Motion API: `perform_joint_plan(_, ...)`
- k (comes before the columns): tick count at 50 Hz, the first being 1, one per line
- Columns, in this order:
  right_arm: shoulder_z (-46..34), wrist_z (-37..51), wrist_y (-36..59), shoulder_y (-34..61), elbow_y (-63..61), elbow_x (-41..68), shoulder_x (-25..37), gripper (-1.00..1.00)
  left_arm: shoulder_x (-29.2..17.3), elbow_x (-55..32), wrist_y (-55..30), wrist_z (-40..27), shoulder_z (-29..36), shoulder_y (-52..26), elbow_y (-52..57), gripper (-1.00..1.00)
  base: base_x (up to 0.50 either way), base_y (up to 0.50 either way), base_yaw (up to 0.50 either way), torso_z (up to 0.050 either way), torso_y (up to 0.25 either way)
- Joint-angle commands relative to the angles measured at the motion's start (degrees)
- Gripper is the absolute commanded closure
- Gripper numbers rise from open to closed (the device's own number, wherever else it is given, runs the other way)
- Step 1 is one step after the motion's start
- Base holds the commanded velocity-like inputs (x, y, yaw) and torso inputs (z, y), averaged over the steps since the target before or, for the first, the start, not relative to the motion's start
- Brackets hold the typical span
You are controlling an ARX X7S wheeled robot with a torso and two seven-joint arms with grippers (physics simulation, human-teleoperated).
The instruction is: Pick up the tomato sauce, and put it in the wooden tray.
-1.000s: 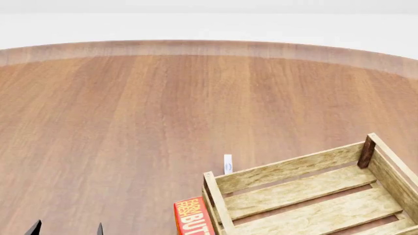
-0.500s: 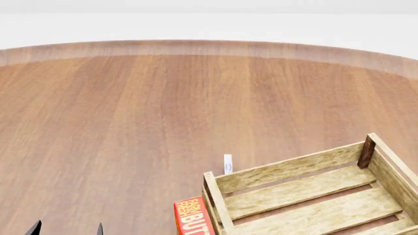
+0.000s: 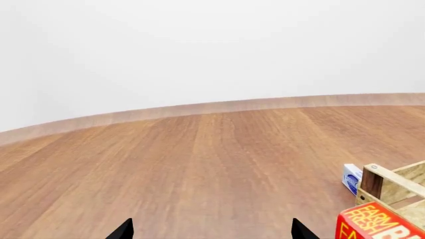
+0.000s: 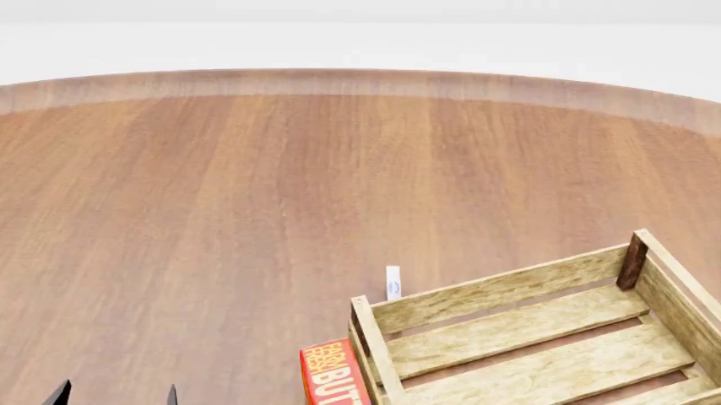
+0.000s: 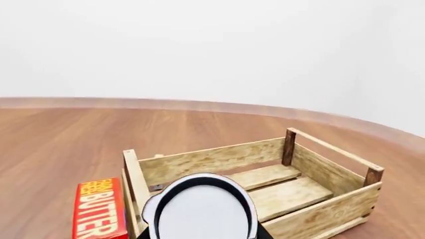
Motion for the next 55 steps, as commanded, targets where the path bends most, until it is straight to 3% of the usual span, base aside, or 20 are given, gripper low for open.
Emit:
perform_joint_plan(1,2.7,-1.0,6.9,3.5,-3.7,-0.9,-0.8,1.00,0.8,-1.2,-1.3,1.9,-1.4,-0.1,0.4,-1.00,0.00,0.00,0.00,0.000,0.000)
perform_joint_plan(27,8.4,-2.3,23.4,15.7,-7.6,8.3,-0.9,1.00,0.4,-1.6,-1.4,1.4,-0.9,-0.3,0.5,-1.00,0.00,0.00,0.00,0.000,0.000)
perform_joint_plan(55,10.8,-1.1,32.8,25.0,-5.0,11.6,-1.3,1.00,0.1,-2.0,-1.2,1.1,-0.4,-0.6,0.3,-1.00,0.00,0.00,0.00,0.000,0.000)
